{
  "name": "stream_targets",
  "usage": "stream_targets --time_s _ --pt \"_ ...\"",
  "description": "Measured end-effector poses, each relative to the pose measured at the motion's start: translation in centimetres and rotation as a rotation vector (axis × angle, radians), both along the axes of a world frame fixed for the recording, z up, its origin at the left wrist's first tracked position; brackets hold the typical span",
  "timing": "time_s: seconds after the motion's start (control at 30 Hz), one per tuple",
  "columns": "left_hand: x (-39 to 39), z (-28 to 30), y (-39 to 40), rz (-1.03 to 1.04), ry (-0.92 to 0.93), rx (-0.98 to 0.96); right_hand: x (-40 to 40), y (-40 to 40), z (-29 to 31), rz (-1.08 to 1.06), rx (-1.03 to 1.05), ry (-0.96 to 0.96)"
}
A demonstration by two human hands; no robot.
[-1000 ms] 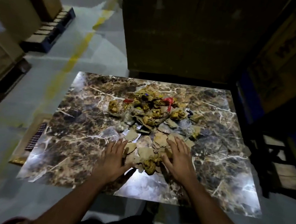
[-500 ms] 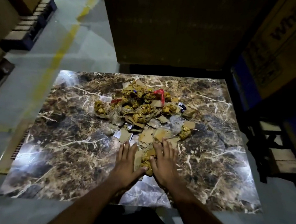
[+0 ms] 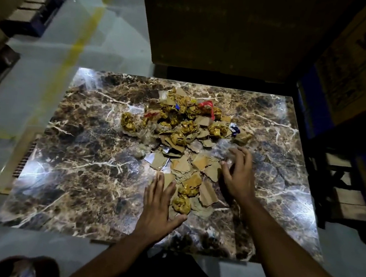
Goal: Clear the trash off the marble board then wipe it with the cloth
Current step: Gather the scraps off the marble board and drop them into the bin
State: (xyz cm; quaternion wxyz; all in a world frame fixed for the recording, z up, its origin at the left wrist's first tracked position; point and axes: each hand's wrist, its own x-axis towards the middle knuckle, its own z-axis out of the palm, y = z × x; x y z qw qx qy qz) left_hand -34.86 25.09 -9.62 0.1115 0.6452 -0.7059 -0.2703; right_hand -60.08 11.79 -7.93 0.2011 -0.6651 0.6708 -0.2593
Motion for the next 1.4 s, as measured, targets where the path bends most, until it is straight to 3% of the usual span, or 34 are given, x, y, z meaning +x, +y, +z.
stream_targets --time_s 0.2,0.37,0.53,0.67,0.83,1.07,1.23,1.4 --pt "-0.2 0.2 -0.9 -0.002 0.013 -0.003 -1.4 -0.9 1.3 0.098 -0.1 -0.072" --pt "-0.6 0.8 -2.1 -0.015 -0.029 -0.028 -2.9 -1.9 0.7 -0.161 -0.027 0.252" --pt "-1.2 1.3 -3.8 -0.036 0.008 -0.032 -1.8 -1.2 -0.6 0.227 0.316 0.264" --pt "-1.4 1.1 -5.2 -0.047 0.03 -0.013 0.7 1.8 -0.7 0.264 0.278 0.167" --pt "-2.3 0.9 -6.0 -0.044 0.05 0.022 3.0 4.5 -2.0 0.283 0.219 0.189" --pt "-3.1 0.8 -7.1 0.128 0.274 -0.024 6.5 4.7 -1.7 0.173 0.193 -0.019" --pt "-3.9 1.1 -7.7 0.203 0.382 -0.048 7.3 4.8 0.2 0.081 0.248 -0.34" --pt "-4.9 0.5 -8.3 0.302 0.595 -0.156 8.6 3.7 -1.2 0.073 0.219 -0.428"
